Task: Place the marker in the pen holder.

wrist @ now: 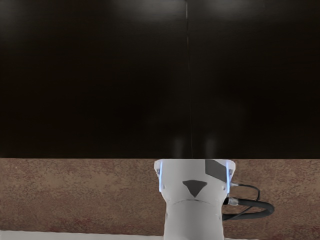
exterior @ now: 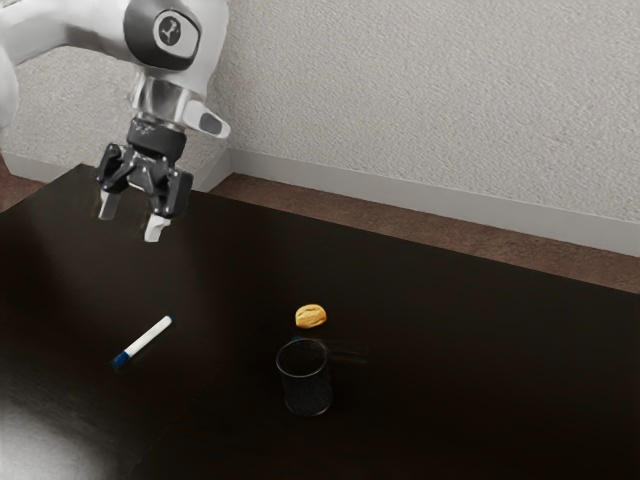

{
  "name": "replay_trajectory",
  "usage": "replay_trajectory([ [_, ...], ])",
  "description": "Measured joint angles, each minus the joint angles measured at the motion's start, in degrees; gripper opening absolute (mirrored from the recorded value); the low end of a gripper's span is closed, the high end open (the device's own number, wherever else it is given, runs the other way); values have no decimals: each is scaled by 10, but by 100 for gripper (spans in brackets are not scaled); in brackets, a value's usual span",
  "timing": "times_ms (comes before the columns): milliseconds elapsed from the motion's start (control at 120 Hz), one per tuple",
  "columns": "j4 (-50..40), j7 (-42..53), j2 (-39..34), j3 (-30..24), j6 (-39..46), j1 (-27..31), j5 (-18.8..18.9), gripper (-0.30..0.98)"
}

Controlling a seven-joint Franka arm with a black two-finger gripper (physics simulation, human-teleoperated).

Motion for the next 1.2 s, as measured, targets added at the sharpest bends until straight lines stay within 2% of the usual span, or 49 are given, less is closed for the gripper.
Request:
replay_trajectory([
  [125,-18,1,1,15,161,-1,9,69],
  [250,6,0,6,27,247,-1,5,69],
  [333,2,0,9,44,288,-1,-14,69],
  [433,-62,0,-16,53,347,1,-29,69],
  [592,-196,3,-65,53,445,-1,-33,69],
  [758,-319,21,-86,58,566,-9,-34,69],
  [925,-383,70,-84,88,655,-44,-22,69],
  [1200,-450,117,-95,141,733,-98,-15,69],
])
